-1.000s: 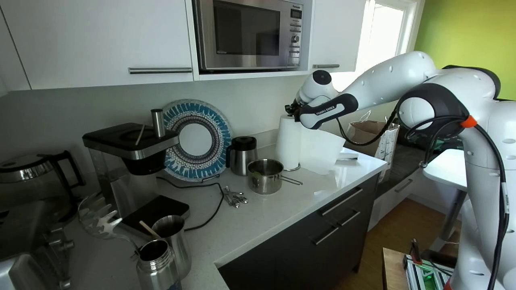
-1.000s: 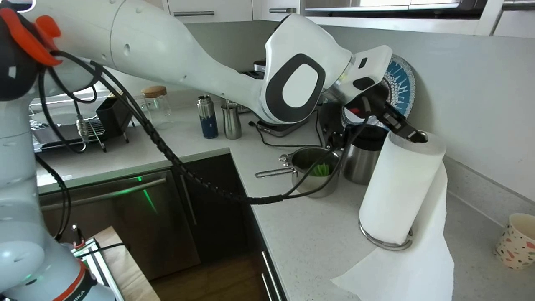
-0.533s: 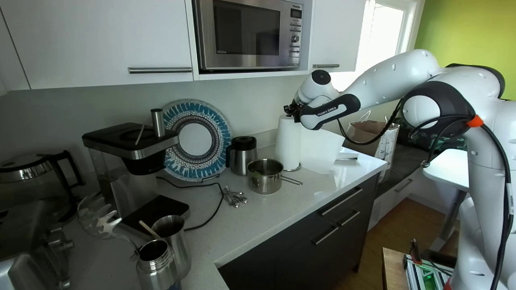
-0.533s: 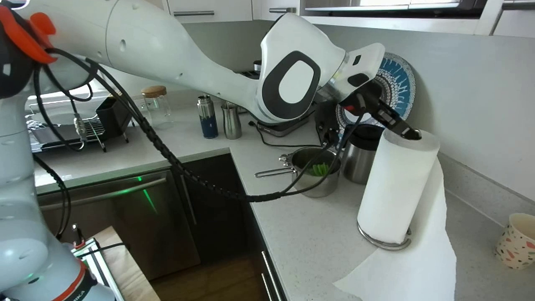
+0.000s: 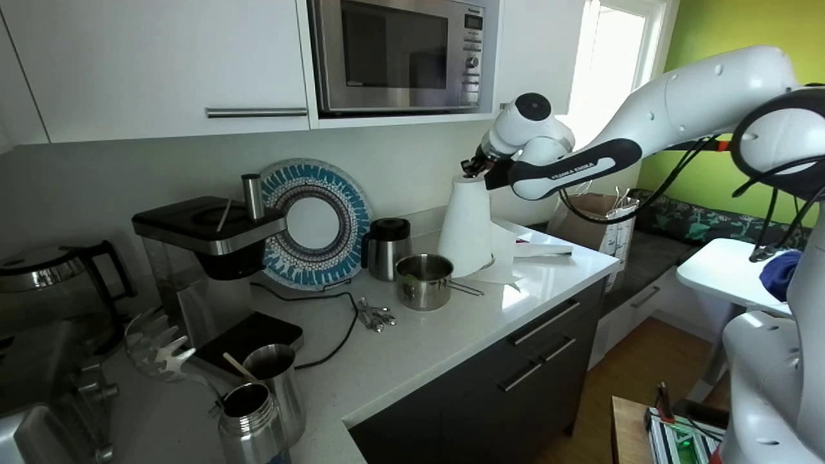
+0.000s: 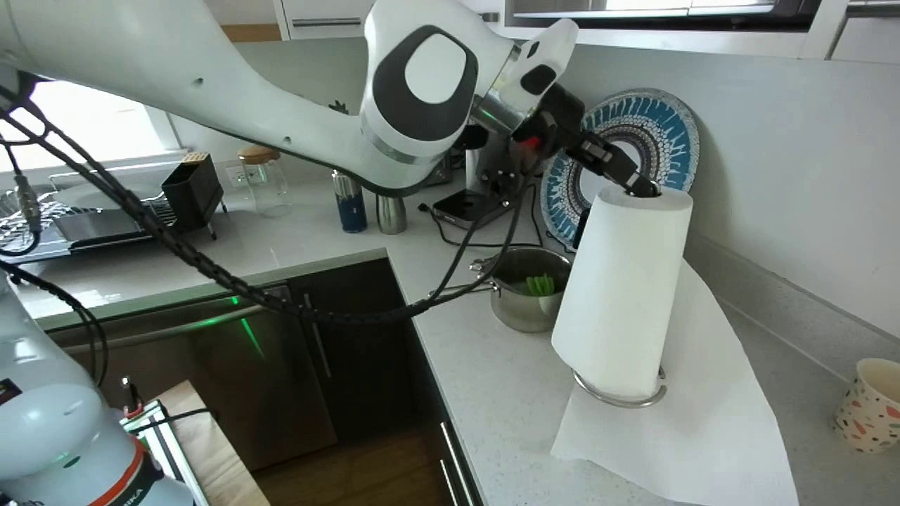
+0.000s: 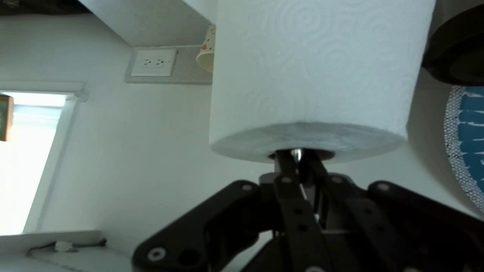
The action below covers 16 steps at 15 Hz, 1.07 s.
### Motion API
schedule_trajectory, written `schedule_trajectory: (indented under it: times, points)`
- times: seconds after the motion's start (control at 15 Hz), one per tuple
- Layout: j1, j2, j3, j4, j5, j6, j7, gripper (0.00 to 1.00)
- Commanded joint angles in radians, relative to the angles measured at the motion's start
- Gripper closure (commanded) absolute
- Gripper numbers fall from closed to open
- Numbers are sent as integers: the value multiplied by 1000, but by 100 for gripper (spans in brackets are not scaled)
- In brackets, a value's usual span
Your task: Move the paper towel to the left
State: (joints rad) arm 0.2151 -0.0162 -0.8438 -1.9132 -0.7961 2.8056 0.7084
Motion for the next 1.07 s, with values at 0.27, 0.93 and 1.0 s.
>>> schedule_trajectory:
  times: [0.27,0.93,1.0]
  points:
    - [33,-405,157,-148,-247,-150,16,97]
    - [52,-448,416,-229,353,29,-476,97]
    - [90,-445,400,-225,425,38,-538,97]
